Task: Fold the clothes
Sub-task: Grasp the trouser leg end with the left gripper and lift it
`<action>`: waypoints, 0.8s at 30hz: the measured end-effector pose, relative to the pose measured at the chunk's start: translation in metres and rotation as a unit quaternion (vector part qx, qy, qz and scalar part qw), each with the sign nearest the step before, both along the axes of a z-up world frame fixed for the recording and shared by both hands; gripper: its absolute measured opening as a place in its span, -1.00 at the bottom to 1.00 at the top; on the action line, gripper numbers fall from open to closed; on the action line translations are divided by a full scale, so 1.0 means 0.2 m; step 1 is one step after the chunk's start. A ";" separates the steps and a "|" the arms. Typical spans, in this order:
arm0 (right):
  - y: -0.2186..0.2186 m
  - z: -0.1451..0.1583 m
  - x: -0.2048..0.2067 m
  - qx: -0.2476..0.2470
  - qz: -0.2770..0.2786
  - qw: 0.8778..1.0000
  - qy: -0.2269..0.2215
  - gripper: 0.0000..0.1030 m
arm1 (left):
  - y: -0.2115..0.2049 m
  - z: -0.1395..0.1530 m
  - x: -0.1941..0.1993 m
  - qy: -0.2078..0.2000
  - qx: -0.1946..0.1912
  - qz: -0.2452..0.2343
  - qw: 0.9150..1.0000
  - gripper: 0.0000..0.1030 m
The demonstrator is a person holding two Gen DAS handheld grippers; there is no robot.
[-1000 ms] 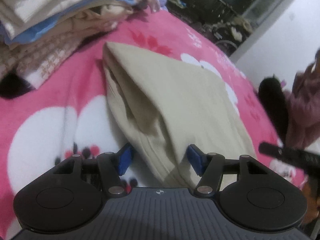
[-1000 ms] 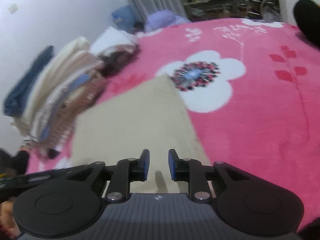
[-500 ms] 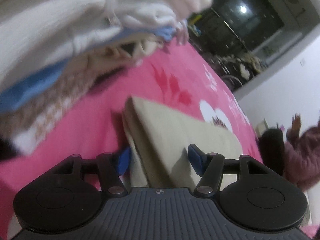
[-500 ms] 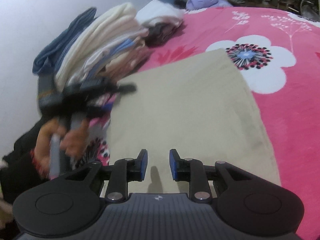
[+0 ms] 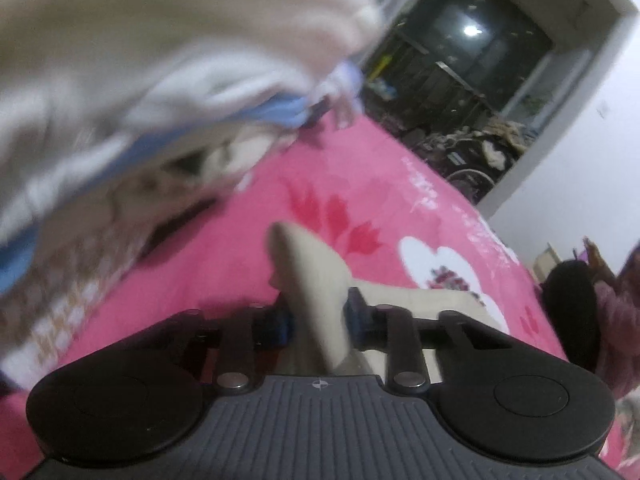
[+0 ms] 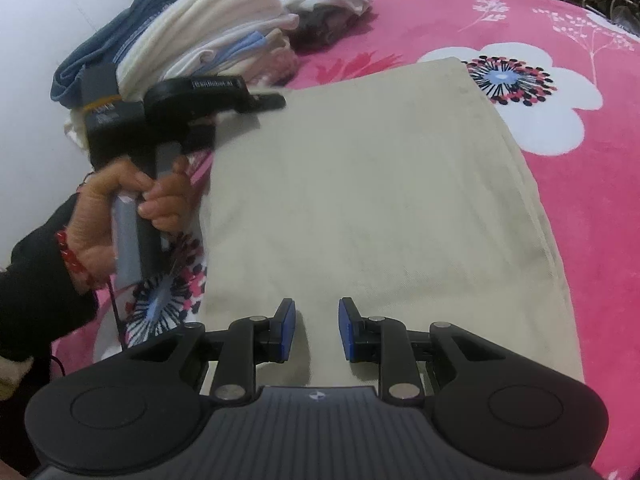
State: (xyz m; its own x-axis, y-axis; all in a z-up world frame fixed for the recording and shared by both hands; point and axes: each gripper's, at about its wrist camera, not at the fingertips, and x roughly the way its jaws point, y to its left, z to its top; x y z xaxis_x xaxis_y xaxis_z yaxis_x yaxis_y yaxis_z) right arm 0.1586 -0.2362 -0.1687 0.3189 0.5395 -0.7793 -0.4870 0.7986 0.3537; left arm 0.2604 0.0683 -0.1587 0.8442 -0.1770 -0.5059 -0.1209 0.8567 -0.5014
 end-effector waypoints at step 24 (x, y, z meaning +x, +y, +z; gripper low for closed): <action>-0.04 -0.05 0.05 0.017 -0.080 0.996 0.027 -0.53 | -0.58 0.44 -0.15 -0.114 0.207 -0.090 0.968 -0.70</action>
